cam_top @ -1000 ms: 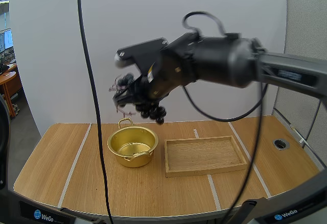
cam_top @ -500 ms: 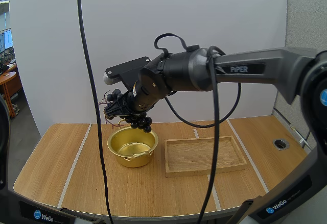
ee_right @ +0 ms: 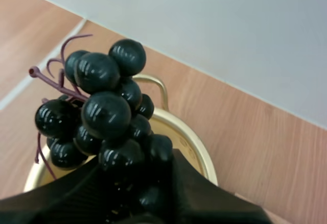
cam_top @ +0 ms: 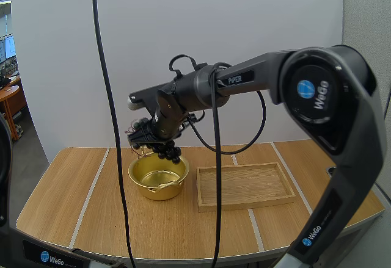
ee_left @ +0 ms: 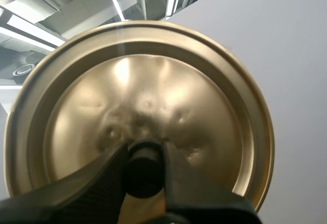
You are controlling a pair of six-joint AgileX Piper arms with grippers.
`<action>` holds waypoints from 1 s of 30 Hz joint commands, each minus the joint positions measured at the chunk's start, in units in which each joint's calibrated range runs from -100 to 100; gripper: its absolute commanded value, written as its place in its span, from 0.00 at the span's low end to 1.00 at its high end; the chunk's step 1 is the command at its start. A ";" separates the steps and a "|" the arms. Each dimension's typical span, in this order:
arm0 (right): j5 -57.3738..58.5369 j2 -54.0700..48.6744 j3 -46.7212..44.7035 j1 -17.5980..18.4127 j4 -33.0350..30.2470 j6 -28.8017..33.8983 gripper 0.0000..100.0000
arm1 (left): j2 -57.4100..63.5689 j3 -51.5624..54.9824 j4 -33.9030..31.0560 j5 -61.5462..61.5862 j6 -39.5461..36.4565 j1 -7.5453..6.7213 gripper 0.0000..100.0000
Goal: Open the pot, put the grape inside, and close it
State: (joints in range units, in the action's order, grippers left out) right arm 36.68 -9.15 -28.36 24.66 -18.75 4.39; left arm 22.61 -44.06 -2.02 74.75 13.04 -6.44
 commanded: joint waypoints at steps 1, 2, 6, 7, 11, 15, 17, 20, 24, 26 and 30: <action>2.28 5.87 0.62 -2.13 2.24 0.18 0.00 | 0.39 -0.56 -0.42 -2.01 -0.26 -0.19 0.00; 2.28 6.34 0.62 -2.13 3.06 -0.61 0.00 | 0.39 -0.56 -0.42 -2.01 -0.26 -0.19 0.00; 2.63 8.42 0.62 -2.13 4.75 -1.40 0.00 | 0.39 -0.56 -0.42 -2.01 -0.26 -0.19 0.00; 2.63 9.22 0.62 -2.13 4.84 -1.40 0.00 | 0.39 -0.56 -0.42 -2.01 -0.26 -0.19 0.00; 2.85 11.62 0.62 -2.13 7.29 -3.55 0.00 | 0.39 -0.56 -0.42 -2.01 -0.26 -0.19 0.00; 4.02 13.80 0.62 -2.13 9.17 -5.14 0.00 | 0.39 -0.56 -0.42 -2.01 -0.26 -0.19 0.00; 4.96 14.63 0.62 -2.13 9.29 -5.14 0.00 | 0.39 -0.56 -0.42 -2.01 -0.26 -0.19 0.00; 6.57 15.49 0.62 -2.13 9.29 -5.59 0.00 | 0.39 -0.56 -0.42 -2.01 -0.26 -0.19 0.00; 9.20 16.23 0.62 -2.13 9.07 -5.67 0.00 | 0.39 -0.56 -0.42 -2.01 -0.26 -0.19 0.00; 10.78 16.32 0.62 -2.13 9.07 -5.67 0.00 | 0.39 -0.56 -0.42 -2.01 -0.26 -0.19 0.00; 14.90 16.32 0.62 -2.13 8.75 -5.67 0.00 | 0.39 -0.56 -0.42 -2.01 -0.26 -0.19 0.00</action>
State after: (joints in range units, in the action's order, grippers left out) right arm 39.45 7.00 -27.16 22.73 -8.82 -0.90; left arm 22.61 -44.06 -2.02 74.75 13.04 -6.44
